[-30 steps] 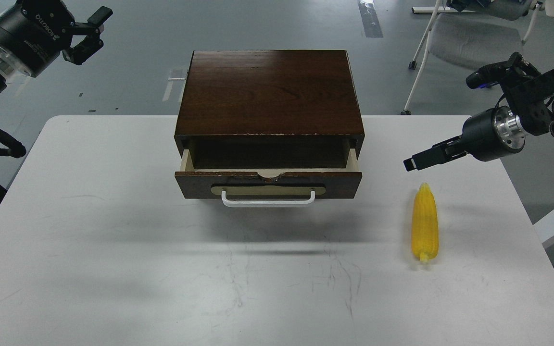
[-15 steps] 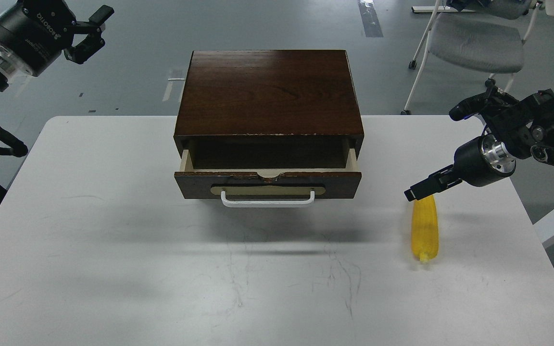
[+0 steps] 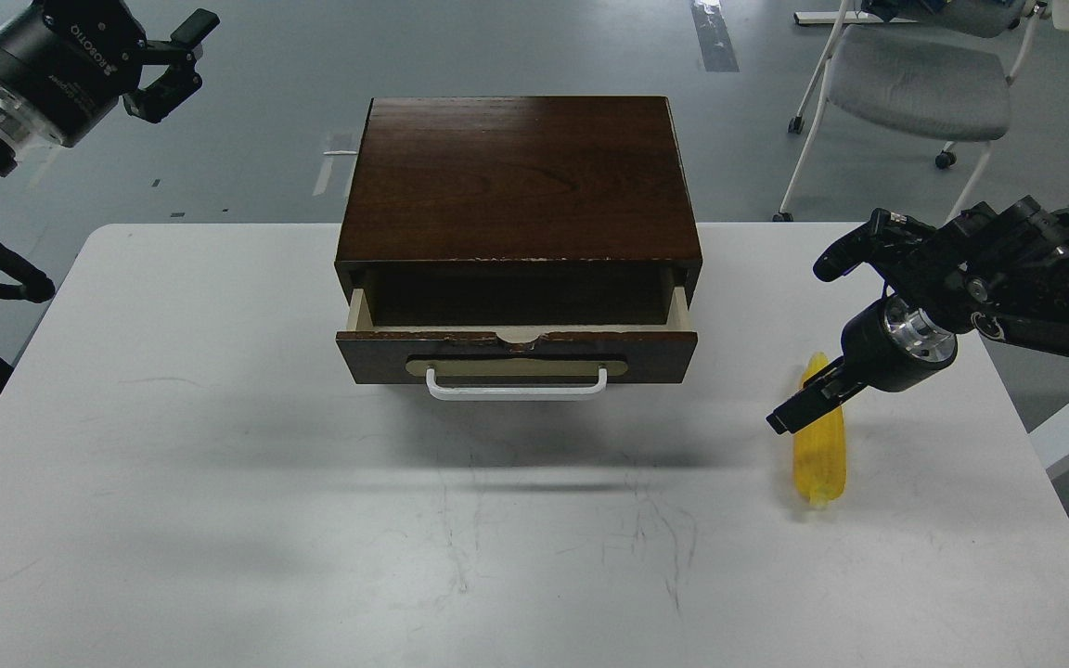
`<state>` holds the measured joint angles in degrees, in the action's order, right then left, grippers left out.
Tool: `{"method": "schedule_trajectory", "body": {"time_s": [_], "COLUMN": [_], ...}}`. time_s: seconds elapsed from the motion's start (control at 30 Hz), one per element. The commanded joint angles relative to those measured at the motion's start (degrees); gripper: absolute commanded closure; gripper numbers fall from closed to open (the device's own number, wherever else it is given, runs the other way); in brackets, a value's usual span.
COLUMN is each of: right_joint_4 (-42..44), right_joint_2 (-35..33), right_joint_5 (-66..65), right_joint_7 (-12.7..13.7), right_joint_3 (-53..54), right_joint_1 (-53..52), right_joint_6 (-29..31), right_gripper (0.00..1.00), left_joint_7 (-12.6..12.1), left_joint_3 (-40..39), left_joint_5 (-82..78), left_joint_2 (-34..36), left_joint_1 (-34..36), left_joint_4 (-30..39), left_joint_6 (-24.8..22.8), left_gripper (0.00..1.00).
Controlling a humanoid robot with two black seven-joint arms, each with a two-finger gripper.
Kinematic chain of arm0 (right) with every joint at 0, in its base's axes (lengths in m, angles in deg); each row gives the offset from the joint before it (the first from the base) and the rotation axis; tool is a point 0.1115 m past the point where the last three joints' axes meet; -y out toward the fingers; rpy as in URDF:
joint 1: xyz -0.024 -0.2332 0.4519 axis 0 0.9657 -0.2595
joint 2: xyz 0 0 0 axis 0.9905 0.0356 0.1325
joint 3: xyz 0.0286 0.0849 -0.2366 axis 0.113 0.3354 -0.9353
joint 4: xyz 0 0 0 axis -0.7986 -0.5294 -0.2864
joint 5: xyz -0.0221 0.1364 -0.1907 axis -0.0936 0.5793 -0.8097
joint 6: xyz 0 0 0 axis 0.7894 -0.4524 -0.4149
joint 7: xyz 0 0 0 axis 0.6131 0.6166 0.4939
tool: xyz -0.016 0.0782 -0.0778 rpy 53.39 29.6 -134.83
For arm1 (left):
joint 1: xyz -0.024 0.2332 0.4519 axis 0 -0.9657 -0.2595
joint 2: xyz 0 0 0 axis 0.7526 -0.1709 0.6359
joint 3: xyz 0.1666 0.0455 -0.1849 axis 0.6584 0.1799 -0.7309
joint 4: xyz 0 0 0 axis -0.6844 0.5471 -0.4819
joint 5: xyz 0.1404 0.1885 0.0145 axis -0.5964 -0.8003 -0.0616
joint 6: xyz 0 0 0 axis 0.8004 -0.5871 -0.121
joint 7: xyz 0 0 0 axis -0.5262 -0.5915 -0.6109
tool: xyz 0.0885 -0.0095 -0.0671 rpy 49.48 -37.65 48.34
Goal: Put corn in drawer with both arms
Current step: 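Lower the right gripper onto the yellow corn and grasp it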
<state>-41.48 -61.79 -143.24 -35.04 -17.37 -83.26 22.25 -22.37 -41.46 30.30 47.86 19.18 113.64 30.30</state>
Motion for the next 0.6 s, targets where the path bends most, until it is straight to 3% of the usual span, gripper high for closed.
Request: {"method": "schedule_trajectory", "body": {"time_s": [0.0,0.33,0.57], "right_joint_4": [0.0,-0.35,-2.81], "right_joint_2": [0.11,-1.02,-1.64], "right_joint_5": [-0.4,-0.31,-3.29], "right_joint_7": [0.12,0.39,2.49], "right_joint_3": [-0.18,-0.09,-1.84], "right_joint_1": [0.0,0.0,-1.31], "right_joint_6": [0.0,0.0,0.0], "right_gripper": [0.0,0.0,0.0], "left_joint_7": [0.04,-0.04,-0.04], "left_joint_3": [0.0,-0.09,-0.09], "left_joint_5": [0.0,0.0,-0.17], "left_joint_2": [-0.02,0.16,0.25], "left_joint_1": [0.19,0.19,0.54], "left_joint_4": [0.09,0.0,-0.18], "left_joint_6": [-0.03,-0.12,-0.12], "left_gripper": [0.02,0.02,0.02]}}
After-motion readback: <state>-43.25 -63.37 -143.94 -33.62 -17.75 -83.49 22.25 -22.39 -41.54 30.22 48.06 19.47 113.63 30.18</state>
